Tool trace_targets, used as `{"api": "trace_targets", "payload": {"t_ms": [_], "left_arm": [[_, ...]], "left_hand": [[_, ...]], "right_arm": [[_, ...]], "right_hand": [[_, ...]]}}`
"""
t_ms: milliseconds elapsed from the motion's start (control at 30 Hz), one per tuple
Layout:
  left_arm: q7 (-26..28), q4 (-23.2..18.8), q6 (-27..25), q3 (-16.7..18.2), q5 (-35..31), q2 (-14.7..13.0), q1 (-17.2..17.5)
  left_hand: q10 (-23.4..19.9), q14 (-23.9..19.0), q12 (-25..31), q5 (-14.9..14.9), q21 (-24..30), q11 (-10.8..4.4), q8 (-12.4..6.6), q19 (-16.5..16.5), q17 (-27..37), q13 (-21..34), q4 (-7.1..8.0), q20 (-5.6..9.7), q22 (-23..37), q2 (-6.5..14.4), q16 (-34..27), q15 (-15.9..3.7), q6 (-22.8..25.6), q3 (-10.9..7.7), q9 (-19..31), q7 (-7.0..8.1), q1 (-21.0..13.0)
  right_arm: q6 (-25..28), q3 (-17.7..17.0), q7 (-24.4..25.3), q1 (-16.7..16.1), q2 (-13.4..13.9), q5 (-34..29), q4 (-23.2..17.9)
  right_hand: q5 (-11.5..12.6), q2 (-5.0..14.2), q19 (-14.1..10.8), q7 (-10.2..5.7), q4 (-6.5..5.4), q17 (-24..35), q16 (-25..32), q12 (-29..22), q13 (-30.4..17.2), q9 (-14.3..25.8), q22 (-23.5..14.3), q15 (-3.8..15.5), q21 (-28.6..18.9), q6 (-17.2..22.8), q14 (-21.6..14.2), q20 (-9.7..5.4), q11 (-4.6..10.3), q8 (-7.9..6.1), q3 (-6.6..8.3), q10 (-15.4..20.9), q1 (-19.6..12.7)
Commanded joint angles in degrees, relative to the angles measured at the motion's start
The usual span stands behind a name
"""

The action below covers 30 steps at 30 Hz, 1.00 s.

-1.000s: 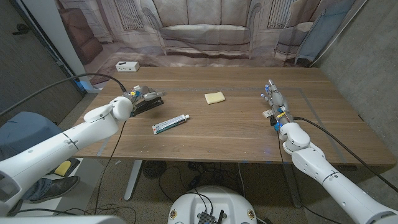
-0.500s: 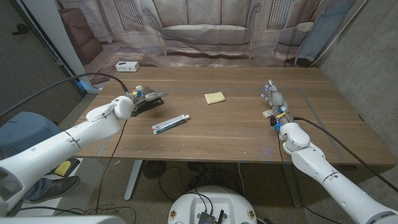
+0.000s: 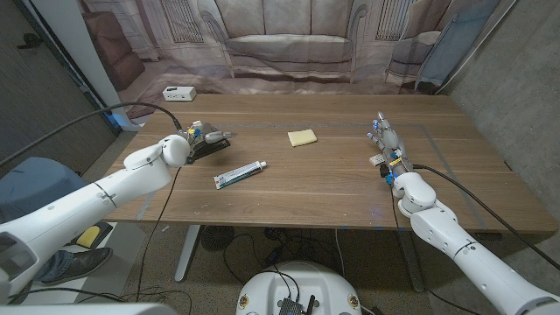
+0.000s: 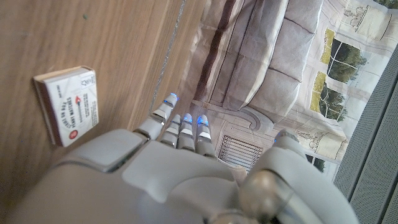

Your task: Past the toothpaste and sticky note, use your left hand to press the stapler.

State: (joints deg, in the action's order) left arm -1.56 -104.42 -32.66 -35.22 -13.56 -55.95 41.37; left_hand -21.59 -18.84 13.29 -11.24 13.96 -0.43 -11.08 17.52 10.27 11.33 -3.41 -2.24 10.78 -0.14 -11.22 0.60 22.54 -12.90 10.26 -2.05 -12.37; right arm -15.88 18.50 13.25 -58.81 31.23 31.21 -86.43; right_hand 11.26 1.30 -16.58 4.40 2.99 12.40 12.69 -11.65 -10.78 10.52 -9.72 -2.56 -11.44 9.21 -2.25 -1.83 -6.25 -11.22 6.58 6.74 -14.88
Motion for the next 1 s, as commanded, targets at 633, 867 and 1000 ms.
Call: {"api": "trace_targets", "payload": {"t_ms": [633, 867, 1000], "left_arm": [[-1.85, 1.53, -1.34, -1.65, 0.73, 0.5, -1.41], [-2.83, 1.58, -2.59, -2.5, 0.38, 0.69, -2.07], [-3.27, 1.56, -2.83, -2.78, 0.34, 0.64, -2.29]], "left_hand": [[-0.45, -0.36, -0.41, 0.15, -0.29, 0.13, -0.15, -0.07, 0.21, 0.08, -0.06, 0.26, 0.09, 0.03, 0.02, -0.2, 0.81, 0.29, 0.2, -0.04, 0.72], [-0.48, -0.4, -0.45, 0.15, -0.34, 0.08, -0.17, -0.06, 0.21, 0.08, -0.07, 0.27, 0.09, 0.05, 0.03, -0.23, 0.93, 0.32, 0.2, -0.08, 0.77], [-0.5, -0.5, -0.48, 0.14, -0.39, -0.24, -0.16, -0.07, 0.21, 0.08, -0.08, 0.28, 0.09, 0.06, 0.01, -0.19, 0.97, 0.35, 0.2, -0.05, 0.81]], "right_arm": [[0.81, 0.17, -0.1, 0.46, 0.07, 0.4, 0.25], [0.52, 0.31, -0.5, 0.64, 0.15, 0.23, 0.64], [0.65, 0.25, -0.44, 0.67, -0.01, 0.52, 0.62]], "right_hand": [[-0.13, 0.62, 0.05, -0.03, 0.46, 0.12, -0.26, 0.24, -0.2, 0.21, -0.19, -0.6, 0.12, 0.55, -0.07, 0.14, -0.15, -0.01, 0.06, -0.03, -0.03], [-0.12, 0.65, 0.05, -0.03, 0.5, 0.13, -0.29, 0.25, -0.2, 0.21, -0.19, -0.55, 0.13, 0.54, -0.08, 0.15, -0.16, 0.0, 0.07, -0.05, -0.06], [-0.13, 0.63, 0.06, 0.0, 0.54, 0.13, -0.32, 0.24, -0.21, 0.21, -0.19, -0.54, 0.14, 0.55, -0.05, 0.16, -0.16, 0.0, 0.05, -0.02, -0.05]]}}
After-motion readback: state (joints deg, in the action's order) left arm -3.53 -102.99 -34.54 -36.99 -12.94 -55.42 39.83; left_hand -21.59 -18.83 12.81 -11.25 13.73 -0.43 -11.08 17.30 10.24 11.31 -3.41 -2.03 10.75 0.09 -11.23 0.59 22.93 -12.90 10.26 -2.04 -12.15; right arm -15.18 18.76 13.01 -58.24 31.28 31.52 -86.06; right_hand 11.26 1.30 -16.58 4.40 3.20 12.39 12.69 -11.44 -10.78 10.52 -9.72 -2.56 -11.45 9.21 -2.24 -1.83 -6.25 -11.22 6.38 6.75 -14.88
